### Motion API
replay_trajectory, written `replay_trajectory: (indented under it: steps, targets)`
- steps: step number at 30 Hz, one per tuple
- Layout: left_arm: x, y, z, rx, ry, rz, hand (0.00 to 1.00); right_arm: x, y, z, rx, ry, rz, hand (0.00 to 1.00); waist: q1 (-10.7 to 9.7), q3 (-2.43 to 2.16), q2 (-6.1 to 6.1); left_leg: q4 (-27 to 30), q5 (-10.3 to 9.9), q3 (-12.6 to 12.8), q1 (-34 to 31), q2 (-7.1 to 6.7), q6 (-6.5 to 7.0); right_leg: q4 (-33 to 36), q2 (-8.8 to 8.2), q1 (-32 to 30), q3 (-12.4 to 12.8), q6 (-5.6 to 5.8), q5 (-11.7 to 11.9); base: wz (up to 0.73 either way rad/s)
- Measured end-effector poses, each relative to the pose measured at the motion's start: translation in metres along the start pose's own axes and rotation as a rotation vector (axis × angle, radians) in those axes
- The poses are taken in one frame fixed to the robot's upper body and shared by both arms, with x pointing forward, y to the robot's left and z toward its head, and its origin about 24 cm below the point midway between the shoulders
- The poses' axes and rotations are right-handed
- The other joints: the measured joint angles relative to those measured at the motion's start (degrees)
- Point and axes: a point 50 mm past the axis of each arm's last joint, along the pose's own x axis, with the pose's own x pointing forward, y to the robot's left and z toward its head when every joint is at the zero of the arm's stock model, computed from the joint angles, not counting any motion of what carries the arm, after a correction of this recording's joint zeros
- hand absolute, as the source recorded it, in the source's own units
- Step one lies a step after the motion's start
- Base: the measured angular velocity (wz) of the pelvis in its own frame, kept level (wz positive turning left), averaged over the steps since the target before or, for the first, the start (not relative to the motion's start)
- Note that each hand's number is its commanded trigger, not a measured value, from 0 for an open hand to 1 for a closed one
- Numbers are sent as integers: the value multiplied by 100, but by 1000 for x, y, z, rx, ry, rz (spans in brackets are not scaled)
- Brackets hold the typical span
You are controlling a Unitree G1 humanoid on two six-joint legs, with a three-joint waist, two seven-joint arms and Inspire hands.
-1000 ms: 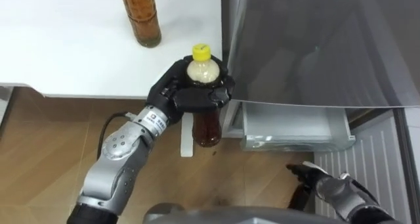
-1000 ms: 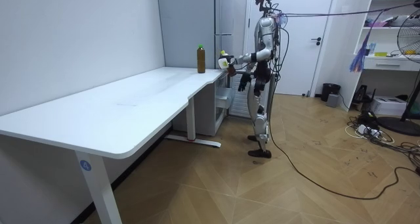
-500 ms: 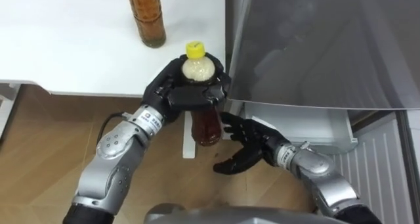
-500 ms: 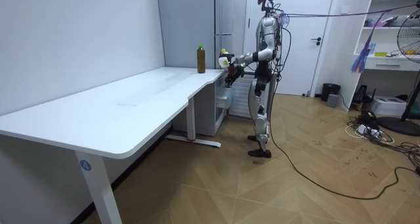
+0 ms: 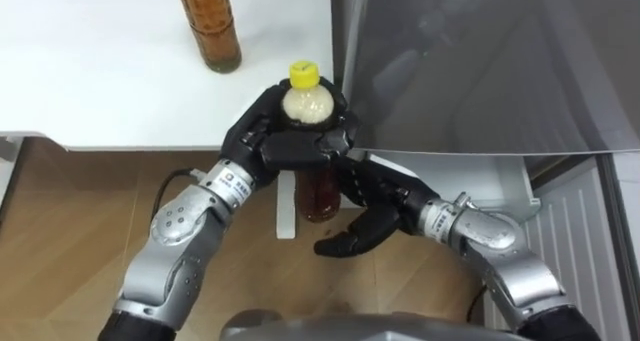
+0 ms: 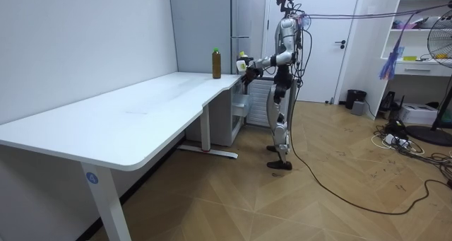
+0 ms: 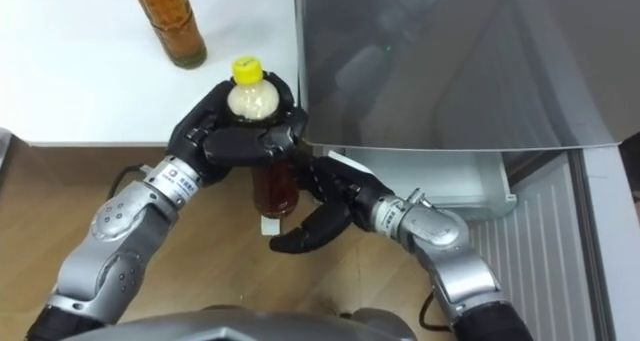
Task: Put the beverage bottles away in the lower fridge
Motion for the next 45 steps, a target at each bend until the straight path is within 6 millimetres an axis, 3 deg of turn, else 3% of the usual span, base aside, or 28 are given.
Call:
replay_trajectory:
  steps: [12,18,19,20,21,22,42,43,44,45]
  targets:
    - [1,-6,-4,44,26,-28,100,5,5,9,-16,-36,51,0,-108,8,17,-43,0,13,92,-9,0,-9,7,59,14,1,0,-1]
    - [2,-10,-6,108,43,-45,100,3,4,8,-19,-27,53,0,-97,-28,50,-40,0,18,70,-9,0,5,7,22,30,1,0,0]
    - [2,-11,-6,114,46,-47,100,3,4,8,-19,-24,54,13,-94,-30,52,-40,0,18,76,-9,0,14,6,22,31,1,0,-5]
    - [2,-11,-6,117,48,-49,100,3,4,8,-17,-23,54,46,-89,-30,52,-40,0,17,93,-6,0,34,8,23,39,1,0,-8]
    - [2,-11,-6,117,48,-49,100,3,4,8,-15,-24,55,59,-87,-30,52,-40,0,17,110,-3,0,58,12,22,59,1,0,-9]
    - [2,-11,-6,117,48,-49,100,3,4,8,-15,-24,56,100,-87,-30,52,-40,0,17,116,-3,0,61,13,23,70,1,0,-9]
    - [5,-29,-13,88,56,-137,98,3,6,5,-29,3,58,100,-103,11,-9,-43,0,31,170,-12,0,58,26,51,156,0,1,-1]
    - [5,-29,-13,87,55,-138,45,3,6,5,-28,3,57,100,-103,11,-9,-43,0,30,169,-13,0,57,25,51,156,0,1,0]
    - [5,-30,-13,86,55,-139,0,3,6,5,-28,2,56,100,-103,11,-8,-43,0,30,168,-13,0,55,25,51,157,0,1,0]
    - [5,-30,-13,80,50,-140,0,3,6,5,-24,0,55,100,-103,11,-8,-43,0,30,159,-13,0,48,25,47,157,0,0,0]
